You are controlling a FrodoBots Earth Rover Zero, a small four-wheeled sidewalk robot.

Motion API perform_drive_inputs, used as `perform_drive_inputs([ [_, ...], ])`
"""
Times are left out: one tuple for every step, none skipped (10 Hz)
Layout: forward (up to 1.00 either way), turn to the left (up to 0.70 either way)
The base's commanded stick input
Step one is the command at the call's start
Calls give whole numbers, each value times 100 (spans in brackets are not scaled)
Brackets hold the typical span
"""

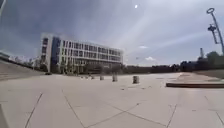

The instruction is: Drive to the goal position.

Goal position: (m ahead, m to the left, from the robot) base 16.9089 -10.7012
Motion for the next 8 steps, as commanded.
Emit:
perform_drive_inputs([
  [0,70],
  [0,70],
  [0,70],
  [6,55],
  [34,0],
  [70,0],
  [70,0],
  [70,0],
])
